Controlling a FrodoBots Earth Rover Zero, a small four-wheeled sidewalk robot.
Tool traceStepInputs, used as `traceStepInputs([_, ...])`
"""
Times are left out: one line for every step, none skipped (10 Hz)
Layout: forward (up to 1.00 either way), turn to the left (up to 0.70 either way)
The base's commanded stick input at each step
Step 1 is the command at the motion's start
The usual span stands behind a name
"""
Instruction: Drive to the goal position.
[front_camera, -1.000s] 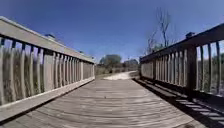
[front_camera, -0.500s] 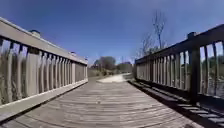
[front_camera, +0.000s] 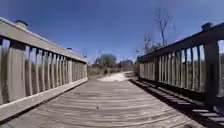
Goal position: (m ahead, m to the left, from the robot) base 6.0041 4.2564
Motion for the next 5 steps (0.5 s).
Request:
traceStepInputs([0.50,0.00])
traceStepInputs([0.50,0.00])
traceStepInputs([0.50,0.00])
traceStepInputs([0.50,0.00])
traceStepInputs([0.50,0.00])
